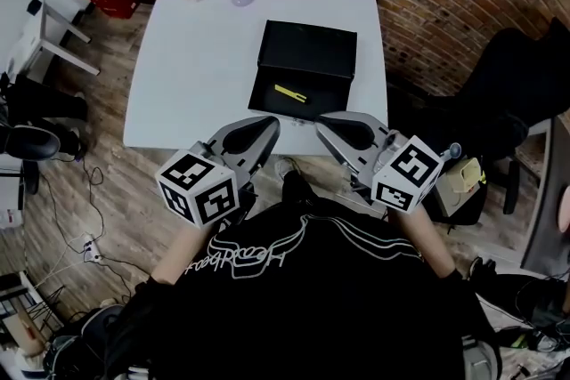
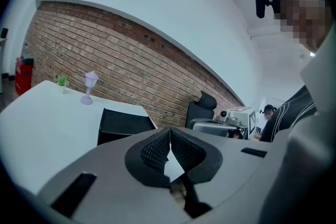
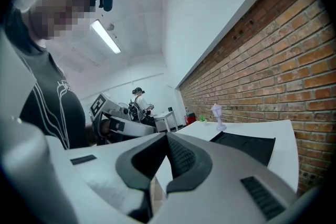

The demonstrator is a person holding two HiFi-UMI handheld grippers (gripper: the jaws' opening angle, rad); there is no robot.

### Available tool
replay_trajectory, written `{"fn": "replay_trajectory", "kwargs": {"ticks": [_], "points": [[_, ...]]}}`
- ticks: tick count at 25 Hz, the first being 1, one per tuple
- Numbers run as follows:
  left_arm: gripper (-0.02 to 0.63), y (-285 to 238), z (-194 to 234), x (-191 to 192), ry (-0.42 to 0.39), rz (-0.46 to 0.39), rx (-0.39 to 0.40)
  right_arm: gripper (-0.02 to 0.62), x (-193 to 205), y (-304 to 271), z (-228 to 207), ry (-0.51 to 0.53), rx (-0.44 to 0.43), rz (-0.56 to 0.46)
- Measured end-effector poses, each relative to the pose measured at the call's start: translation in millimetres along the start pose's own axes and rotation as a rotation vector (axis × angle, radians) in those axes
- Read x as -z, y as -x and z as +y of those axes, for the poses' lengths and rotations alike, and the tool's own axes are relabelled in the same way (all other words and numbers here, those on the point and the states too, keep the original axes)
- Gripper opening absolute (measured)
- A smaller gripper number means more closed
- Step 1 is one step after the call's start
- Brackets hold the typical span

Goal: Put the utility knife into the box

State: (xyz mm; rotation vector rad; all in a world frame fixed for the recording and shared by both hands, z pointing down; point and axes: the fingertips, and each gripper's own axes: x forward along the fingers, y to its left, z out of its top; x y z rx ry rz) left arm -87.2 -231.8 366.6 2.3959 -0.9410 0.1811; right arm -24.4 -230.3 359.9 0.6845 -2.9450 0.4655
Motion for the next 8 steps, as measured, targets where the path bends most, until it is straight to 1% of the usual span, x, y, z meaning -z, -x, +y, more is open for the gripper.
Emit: {"fn": "replay_trajectory", "kwargs": {"ticks": [8], "points": [[0.032,-15,14,-4,0.012,0.014,-0.010,0.002,-2,-8,-19,0.007,-0.006,0.020]]}}
